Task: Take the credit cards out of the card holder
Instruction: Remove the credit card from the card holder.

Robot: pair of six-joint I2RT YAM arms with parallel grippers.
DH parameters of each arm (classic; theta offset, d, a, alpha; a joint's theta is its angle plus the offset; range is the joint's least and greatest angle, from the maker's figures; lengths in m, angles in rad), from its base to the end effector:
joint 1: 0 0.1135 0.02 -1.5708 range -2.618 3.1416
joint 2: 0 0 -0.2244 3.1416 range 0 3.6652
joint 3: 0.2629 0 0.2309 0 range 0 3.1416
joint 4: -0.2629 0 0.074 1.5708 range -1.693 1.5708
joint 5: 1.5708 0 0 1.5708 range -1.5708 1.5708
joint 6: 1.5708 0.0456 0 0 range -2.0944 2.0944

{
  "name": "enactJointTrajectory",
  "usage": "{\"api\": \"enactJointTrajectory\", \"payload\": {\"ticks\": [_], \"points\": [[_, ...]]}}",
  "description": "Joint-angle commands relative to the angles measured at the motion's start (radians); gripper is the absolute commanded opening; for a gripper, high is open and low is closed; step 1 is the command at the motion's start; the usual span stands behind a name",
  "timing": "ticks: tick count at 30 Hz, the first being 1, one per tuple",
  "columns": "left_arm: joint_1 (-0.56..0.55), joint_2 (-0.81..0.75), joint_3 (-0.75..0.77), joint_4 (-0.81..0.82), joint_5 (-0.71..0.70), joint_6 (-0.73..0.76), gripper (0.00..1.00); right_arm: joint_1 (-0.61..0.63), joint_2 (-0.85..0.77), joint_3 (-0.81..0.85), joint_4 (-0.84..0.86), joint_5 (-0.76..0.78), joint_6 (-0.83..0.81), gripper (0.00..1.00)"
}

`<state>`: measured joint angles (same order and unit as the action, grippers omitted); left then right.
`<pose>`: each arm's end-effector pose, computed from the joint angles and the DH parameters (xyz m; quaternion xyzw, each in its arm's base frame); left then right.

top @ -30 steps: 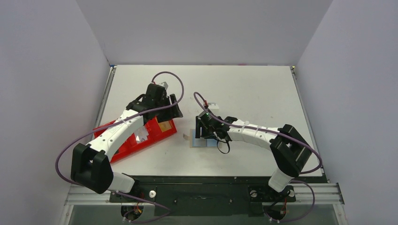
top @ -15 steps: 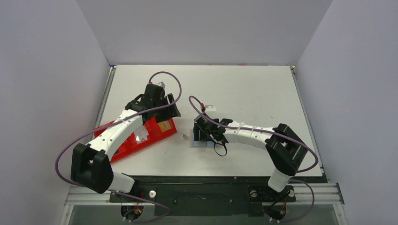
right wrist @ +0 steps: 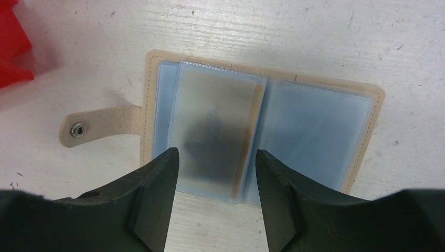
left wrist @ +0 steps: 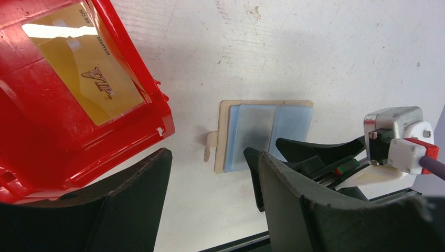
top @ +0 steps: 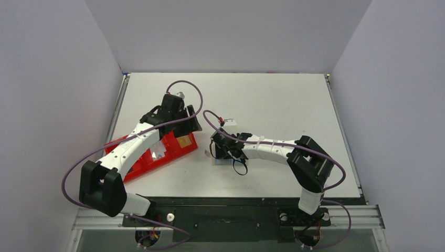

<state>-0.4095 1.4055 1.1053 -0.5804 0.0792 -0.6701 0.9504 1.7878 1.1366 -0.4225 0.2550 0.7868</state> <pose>0.2645 -0.1187 0.2341 -0.1089 0.9341 -0.2057 0.2708 0.2061 0.2686 0.1414 -0.0474 0.9607 0.1067 0.2517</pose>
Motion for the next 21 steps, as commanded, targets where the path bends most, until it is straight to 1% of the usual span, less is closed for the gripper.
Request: {"api": "enactJointTrajectory", "payload": {"ticks": [1, 11, 17, 18, 21], "points": [[0.006, -0.004, 0.003, 0.016, -0.013, -0.001, 0.59, 0.009, 0.029, 0.044, -0.010, 0.047, -0.016, 0.52], [0.006, -0.001, -0.003, 0.019, -0.009, -0.002, 0.59, 0.017, 0.078, 0.055, -0.018, 0.053, -0.031, 0.51], [0.006, 0.003, -0.010, 0.022, -0.006, -0.003, 0.59, 0.002, 0.076, 0.017, -0.006, 0.044, -0.035, 0.40], [0.006, 0.003, -0.010, 0.022, -0.005, -0.003, 0.59, -0.006, 0.074, 0.001, -0.001, 0.041, -0.034, 0.35], [0.005, 0.007, -0.013, 0.021, -0.002, -0.003, 0.60, -0.026, 0.056, -0.043, 0.031, 0.015, -0.033, 0.28]]}}
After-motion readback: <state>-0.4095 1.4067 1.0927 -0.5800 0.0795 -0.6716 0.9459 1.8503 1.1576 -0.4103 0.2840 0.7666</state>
